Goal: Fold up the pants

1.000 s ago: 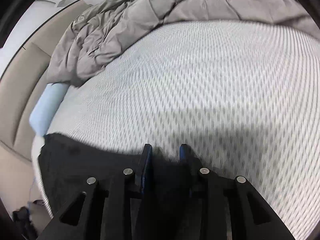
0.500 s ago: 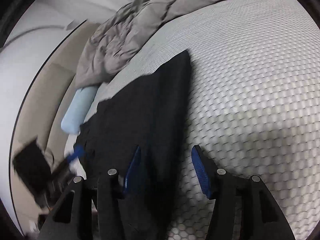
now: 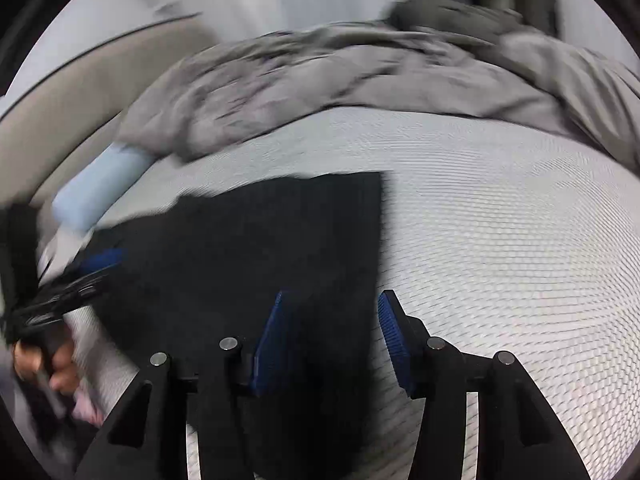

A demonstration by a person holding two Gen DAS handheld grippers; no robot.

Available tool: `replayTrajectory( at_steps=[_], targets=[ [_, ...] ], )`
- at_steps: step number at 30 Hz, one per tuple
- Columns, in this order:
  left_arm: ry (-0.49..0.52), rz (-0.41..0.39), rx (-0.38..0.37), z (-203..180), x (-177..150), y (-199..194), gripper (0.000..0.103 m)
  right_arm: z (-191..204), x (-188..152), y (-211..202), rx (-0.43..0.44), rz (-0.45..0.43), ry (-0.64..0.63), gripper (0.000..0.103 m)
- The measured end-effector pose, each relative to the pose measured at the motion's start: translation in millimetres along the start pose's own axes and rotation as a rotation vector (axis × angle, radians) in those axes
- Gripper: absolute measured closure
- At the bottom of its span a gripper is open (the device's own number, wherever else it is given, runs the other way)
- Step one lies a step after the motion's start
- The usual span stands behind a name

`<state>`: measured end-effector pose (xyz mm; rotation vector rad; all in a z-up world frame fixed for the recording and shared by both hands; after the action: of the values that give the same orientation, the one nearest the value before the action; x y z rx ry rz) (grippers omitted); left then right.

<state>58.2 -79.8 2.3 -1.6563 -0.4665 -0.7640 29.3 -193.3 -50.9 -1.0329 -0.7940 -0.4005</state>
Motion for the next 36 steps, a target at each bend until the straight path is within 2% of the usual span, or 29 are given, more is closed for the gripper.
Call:
replayTrajectory(
  at_steps=[1,3,7,10,12,13,15,17,19,21,22,23,25,27,28,29,31,32,34,36],
  targets=[
    [0.048,0.031,-0.022,-9.9,-5.0,4.3,0.022,9.7,-3.8,4.9,0.023,0.013,-0.025,0.053],
    [0.114,0.09,-0.001,-19.7,-18.6,14.3,0.024,22.5,-15.7,19.0,0.065,0.053,-0.069,0.052],
    [0.194,0.101,0.008,-10.0,-41.6,17.0,0.024,19.9,-36.9,47.9,0.047,0.172,-0.109,0.051],
    [0.165,0.104,0.006,7.9,-52.3,9.6,0.025,9.9,-47.0,29.9,-0.096,0.154,-0.199,0.051],
    [0.146,0.113,0.016,13.5,-49.4,-1.1,0.025,-2.3,-45.7,13.5,-0.145,0.147,-0.165,0.051],
    [0.14,0.086,0.017,15.8,-42.7,-11.5,0.025,-5.2,-42.4,8.1,-0.147,0.131,-0.137,0.051],
    [0.107,-0.024,0.021,20.0,-24.0,-30.9,0.023,-0.6,-33.9,-5.1,-0.122,0.057,-0.114,0.051],
    [0.059,-0.057,0.016,18.4,-4.9,-29.0,0.023,14.1,-19.5,-1.4,-0.054,0.019,-0.132,0.05],
    [0.064,-0.018,-0.033,10.9,10.9,-5.3,0.023,23.2,-4.5,20.9,0.008,0.026,-0.119,0.048],
    [0.134,0.067,-0.016,10.5,10.9,28.0,0.027,22.0,6.3,56.1,0.04,0.089,-0.113,0.048],
    [0.142,0.106,0.007,13.4,6.6,37.7,0.031,17.3,5.7,70.0,0.026,0.134,-0.108,0.048],
    [0.144,0.149,0.02,24.7,-2.6,50.1,0.042,9.7,4.6,82.4,0.01,0.183,-0.09,0.049],
    [0.127,0.101,-0.038,40.7,-12.9,45.4,0.043,-6.0,2.4,77.7,0.0,0.186,-0.074,0.05],
    [0.131,0.113,0.003,44.1,-12.4,35.0,0.04,-18.0,4.0,63.8,-0.157,0.173,-0.11,0.05],
    [0.134,0.123,0.016,45.2,-12.2,31.2,0.04,-23.3,3.2,57.4,-0.189,0.158,-0.1,0.05],
    [0.137,0.12,0.011,45.5,-10.0,18.0,0.04,-28.7,3.4,50.0,-0.184,0.14,-0.07,0.049],
    [0.147,0.037,0.003,39.4,-2.2,-12.0,0.038,-32.4,11.1,34.1,-0.097,0.083,-0.005,0.049],
    [0.148,-0.008,0.008,35.8,7.5,-20.0,0.031,-28.6,17.0,28.8,-0.068,0.053,0.004,0.049],
    [0.152,-0.034,-0.012,25.1,24.7,-18.1,0.028,-12.9,31.0,31.0,-0.027,0.027,-0.017,0.049],
    [0.147,0.003,-0.018,18.0,35.9,9.0,0.028,-1.1,43.0,46.2,0.003,0.05,-0.054,0.049]
  ],
)
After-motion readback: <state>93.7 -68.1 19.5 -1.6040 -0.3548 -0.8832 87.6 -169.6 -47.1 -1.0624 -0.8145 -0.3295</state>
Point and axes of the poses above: each gripper's, at about its wrist camera, not at the fingertips, and y roughly the way its jaws point, z to its left, x to its top, the point moved 1 cm from there along y, roughly the way its jaws point, and after that the axes turned 10 degrees about x, right-handed, at the moved point
